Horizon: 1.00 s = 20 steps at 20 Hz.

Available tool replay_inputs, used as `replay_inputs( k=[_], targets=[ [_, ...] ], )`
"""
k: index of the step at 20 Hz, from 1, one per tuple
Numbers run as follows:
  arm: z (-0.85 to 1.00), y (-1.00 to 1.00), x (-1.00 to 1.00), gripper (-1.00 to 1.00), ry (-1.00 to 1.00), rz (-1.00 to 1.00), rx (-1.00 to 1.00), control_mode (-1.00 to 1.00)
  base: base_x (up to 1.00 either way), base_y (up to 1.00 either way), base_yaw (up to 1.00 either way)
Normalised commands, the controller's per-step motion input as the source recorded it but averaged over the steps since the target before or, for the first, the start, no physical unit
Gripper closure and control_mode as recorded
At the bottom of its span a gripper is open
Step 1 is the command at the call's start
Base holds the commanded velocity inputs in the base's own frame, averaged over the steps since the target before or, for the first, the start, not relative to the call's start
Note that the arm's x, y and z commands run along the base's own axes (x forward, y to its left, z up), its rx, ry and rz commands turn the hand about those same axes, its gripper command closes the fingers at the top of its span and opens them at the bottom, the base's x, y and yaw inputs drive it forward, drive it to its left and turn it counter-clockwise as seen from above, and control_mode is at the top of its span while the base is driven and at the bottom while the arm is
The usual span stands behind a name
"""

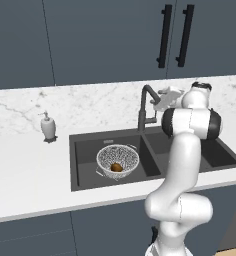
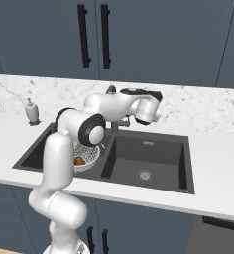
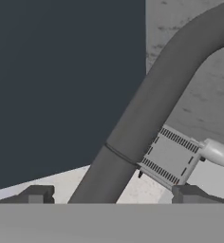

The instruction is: Put the colander in the sink, put the pear in the colander, and turn on the sink faucet and pour water over the colander.

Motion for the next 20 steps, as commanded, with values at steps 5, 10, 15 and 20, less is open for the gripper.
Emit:
replay_inputs(
  k=[5,10,15,20],
  targets=[
    [0.08,0.44,-0.21,-1.0,0.0,0.0,0.0,-1.0,0.0,0.0,0.0],
    [0.03,0.52,-0.07,-1.0,0.0,0.0,0.0,-1.0,0.0,0.0,0.0],
    [0.01,0.51,0.0,-1.0,0.0,0.0,0.0,-1.0,0.0,0.0,0.0],
    [0.06,0.64,0.0,-1.0,0.0,-0.01,0.0,-1.0,0.0,0.0,0.0]
  ],
)
